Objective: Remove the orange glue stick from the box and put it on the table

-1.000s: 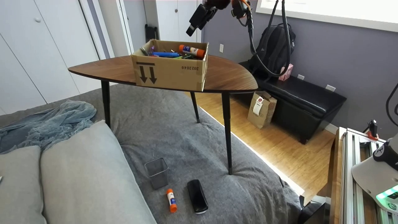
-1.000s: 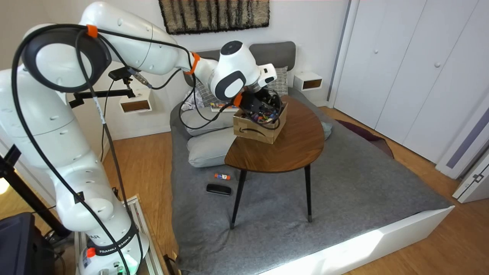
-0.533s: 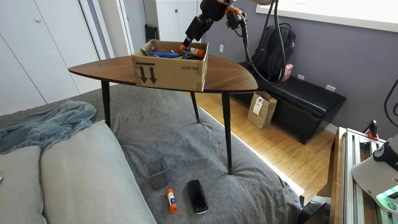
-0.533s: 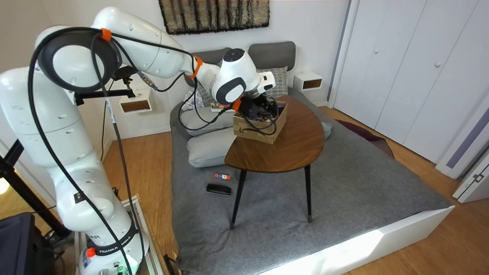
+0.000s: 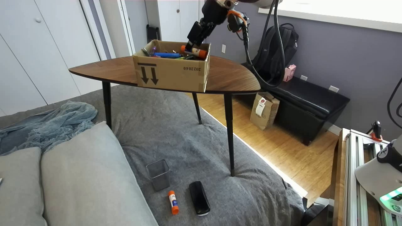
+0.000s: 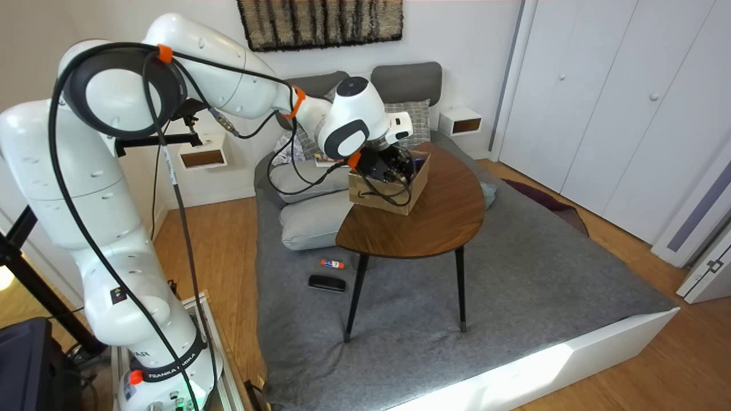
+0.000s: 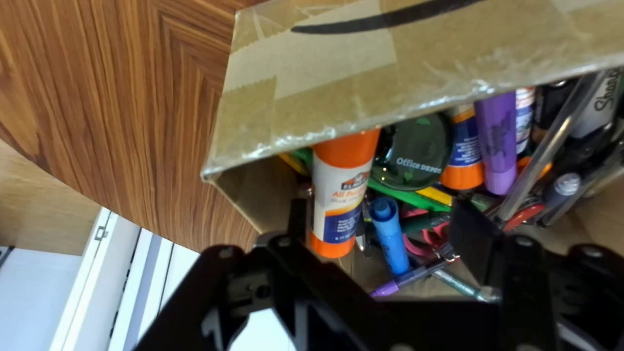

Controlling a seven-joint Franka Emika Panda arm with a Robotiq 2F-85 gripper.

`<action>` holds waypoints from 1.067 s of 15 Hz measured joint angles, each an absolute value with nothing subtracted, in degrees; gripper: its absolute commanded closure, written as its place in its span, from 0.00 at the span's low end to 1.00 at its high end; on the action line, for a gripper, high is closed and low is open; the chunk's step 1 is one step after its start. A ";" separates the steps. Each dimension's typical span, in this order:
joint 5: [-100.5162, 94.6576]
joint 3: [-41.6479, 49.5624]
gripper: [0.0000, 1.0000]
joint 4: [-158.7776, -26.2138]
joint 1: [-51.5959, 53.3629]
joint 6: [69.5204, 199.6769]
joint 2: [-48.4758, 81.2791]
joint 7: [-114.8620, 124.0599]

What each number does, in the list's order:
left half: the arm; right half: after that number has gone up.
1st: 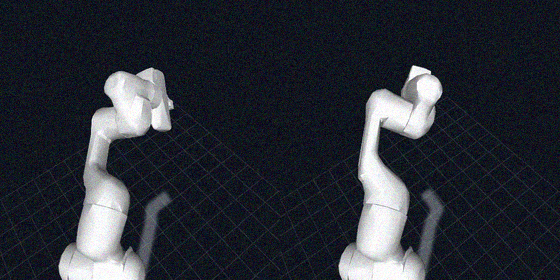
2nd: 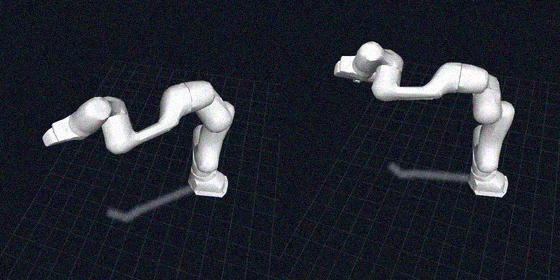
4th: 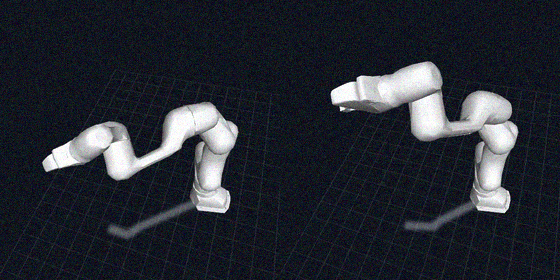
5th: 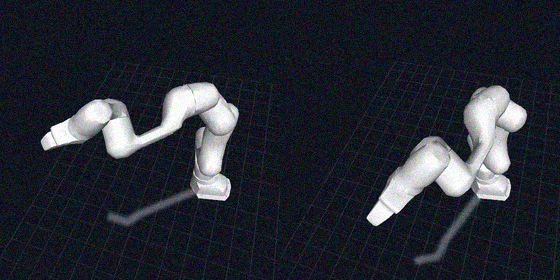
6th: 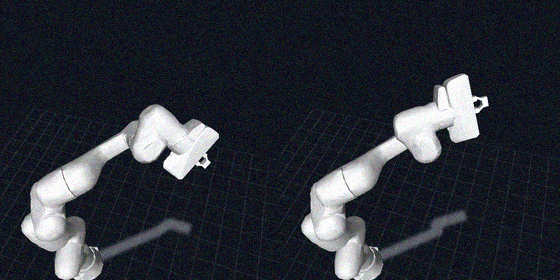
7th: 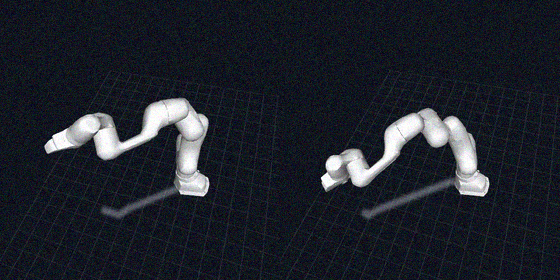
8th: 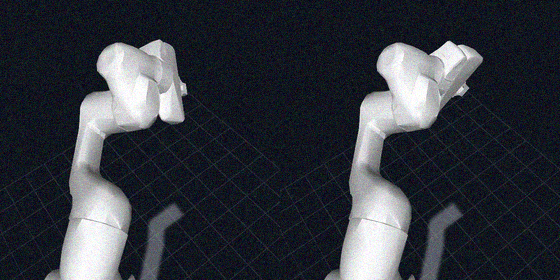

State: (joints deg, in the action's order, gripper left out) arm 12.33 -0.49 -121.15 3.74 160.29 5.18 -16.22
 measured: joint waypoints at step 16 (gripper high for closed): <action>9.92 -0.58 0.39 -120.37 3.19 157.30 5.66 -5.99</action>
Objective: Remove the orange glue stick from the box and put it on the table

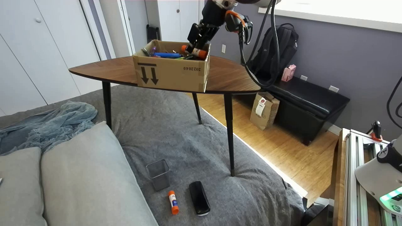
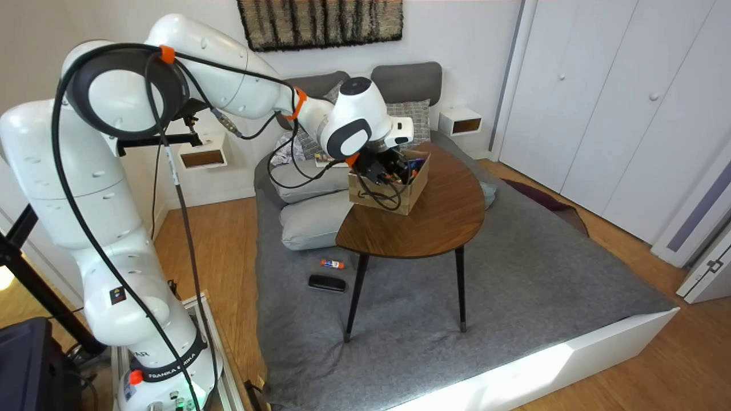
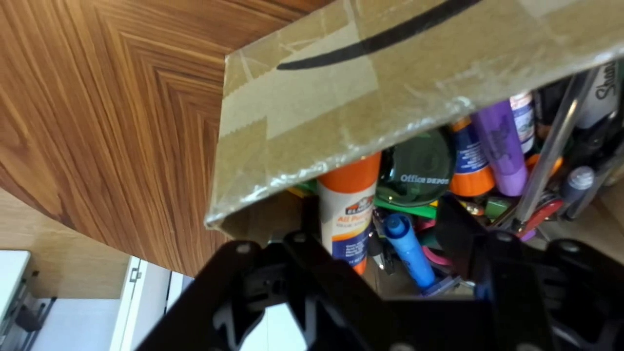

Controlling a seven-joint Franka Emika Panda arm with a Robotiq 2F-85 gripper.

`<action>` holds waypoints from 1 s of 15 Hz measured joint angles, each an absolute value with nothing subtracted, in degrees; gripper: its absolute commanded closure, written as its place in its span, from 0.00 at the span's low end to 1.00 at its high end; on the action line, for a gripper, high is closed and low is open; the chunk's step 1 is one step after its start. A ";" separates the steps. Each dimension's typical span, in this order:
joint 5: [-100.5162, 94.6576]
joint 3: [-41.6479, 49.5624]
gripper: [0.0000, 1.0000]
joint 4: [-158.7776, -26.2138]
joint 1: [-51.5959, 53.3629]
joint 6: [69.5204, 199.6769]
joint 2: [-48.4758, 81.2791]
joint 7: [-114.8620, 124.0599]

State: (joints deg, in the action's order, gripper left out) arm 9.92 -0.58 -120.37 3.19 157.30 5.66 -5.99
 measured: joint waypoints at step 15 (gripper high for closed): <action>1.96 -0.08 0.92 -115.02 2.85 146.64 7.62 2.28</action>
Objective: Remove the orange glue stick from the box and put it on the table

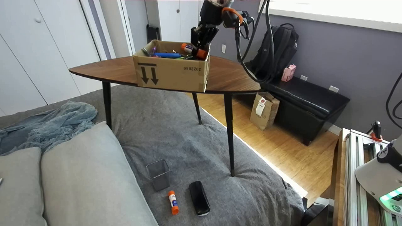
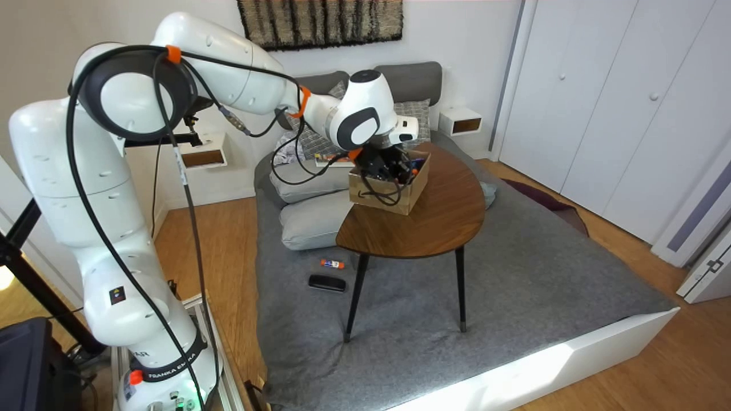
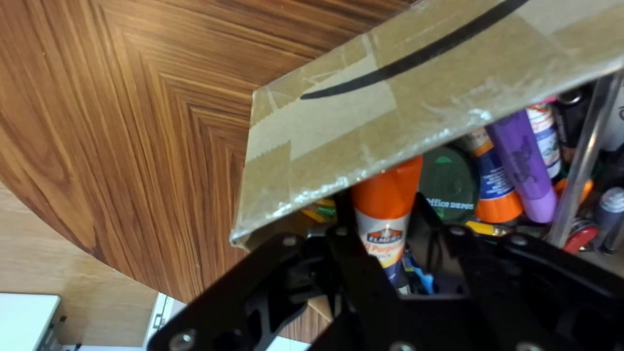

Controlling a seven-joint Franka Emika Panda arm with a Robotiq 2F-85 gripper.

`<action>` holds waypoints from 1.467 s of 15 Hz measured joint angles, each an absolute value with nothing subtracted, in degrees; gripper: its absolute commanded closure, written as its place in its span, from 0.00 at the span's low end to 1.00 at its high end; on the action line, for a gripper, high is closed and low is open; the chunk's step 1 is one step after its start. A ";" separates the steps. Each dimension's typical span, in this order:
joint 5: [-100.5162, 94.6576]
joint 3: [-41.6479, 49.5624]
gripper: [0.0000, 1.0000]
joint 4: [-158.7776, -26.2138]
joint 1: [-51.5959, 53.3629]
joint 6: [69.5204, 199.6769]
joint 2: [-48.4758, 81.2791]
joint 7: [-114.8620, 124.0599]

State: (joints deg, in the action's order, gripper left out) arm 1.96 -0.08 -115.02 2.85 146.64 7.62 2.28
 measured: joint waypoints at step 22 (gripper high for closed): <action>10.01 1.55 0.92 -118.07 3.10 119.87 -21.24 0.28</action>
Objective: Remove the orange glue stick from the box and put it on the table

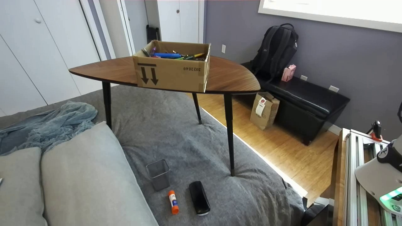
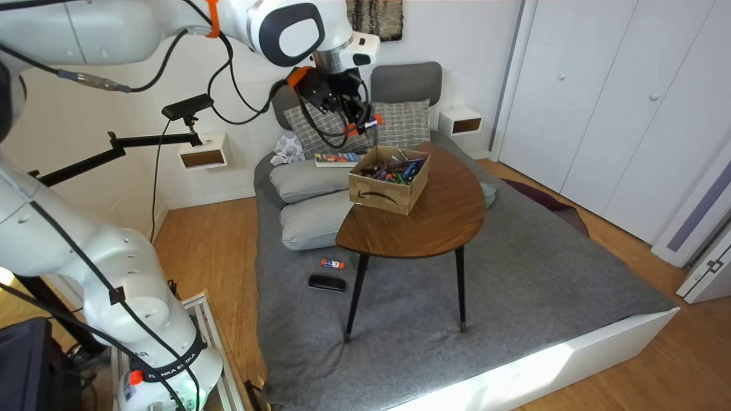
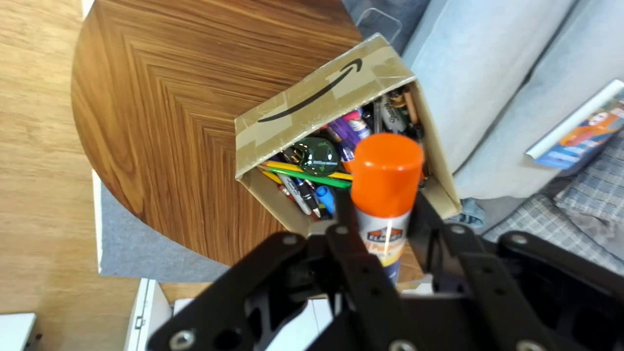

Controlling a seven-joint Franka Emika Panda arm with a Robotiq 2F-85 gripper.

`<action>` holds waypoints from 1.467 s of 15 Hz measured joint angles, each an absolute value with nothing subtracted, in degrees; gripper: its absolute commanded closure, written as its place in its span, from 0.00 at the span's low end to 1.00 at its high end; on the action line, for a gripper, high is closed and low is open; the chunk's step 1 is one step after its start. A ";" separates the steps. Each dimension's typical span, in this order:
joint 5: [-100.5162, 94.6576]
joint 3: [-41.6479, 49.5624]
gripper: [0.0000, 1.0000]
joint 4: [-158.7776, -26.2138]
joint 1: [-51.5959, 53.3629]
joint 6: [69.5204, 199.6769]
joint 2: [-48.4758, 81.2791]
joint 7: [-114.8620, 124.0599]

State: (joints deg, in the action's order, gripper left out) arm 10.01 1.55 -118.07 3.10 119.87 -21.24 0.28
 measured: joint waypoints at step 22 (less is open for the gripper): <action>33.29 12.72 0.92 -115.00 -0.06 102.09 -22.53 3.58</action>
